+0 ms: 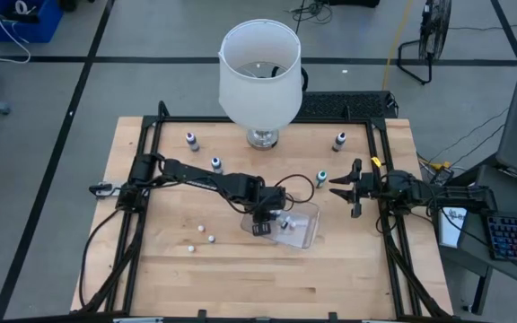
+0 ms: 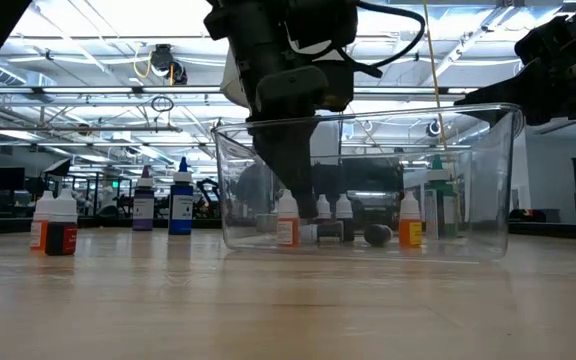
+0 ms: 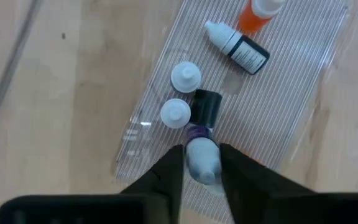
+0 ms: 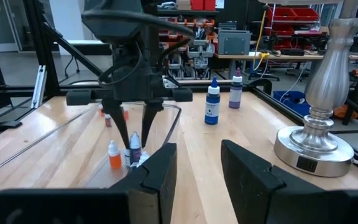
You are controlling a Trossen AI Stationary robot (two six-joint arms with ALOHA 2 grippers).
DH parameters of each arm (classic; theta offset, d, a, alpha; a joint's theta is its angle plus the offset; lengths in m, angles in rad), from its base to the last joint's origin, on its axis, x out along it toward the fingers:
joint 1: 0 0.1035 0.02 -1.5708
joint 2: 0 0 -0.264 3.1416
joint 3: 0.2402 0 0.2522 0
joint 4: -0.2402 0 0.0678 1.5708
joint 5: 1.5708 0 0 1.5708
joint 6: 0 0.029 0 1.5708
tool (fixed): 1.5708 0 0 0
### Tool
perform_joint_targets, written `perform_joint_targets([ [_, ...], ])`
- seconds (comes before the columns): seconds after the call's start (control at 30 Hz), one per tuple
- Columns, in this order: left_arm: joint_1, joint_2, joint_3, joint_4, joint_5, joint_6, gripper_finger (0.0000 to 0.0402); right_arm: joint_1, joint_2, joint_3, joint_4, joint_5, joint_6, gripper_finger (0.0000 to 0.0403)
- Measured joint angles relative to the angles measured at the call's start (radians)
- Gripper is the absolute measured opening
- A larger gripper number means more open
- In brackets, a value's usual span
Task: Pick & Place food coloring
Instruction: Put the small purple food coloring bottle into the transparent bin, then put the red food coloring bottle into the transparent bin
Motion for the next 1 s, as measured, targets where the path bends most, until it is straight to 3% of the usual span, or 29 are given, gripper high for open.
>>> perform_joint_targets([
  [0.13, -0.001, 0.000, 0.000, 0.001, 0.000, -0.008, 0.0167, 0.000, 0.000, 0.000, 0.000, 0.000, 0.000, 0.0114],
  [0.27, -0.001, 0.000, 0.001, 0.002, 0.000, -0.022, 0.0186, 0.000, 0.000, 0.000, 0.000, 0.000, 0.000, 0.0114],
  [0.57, -0.001, -0.027, 0.002, 0.006, -0.001, -0.023, 0.0173, 0.000, 0.000, 0.000, 0.000, 0.000, 0.000, 0.0114],
  [0.8, -0.004, -0.173, 0.004, -0.024, -0.001, -0.051, 0.0159, 0.000, 0.000, 0.000, -0.001, 0.000, 0.000, 0.0114],
  [1.0, -0.055, -0.305, -0.002, -0.267, -0.032, -0.166, 0.0158, 0.000, 0.000, 0.000, 0.000, 0.000, 0.000, 0.0114],
])
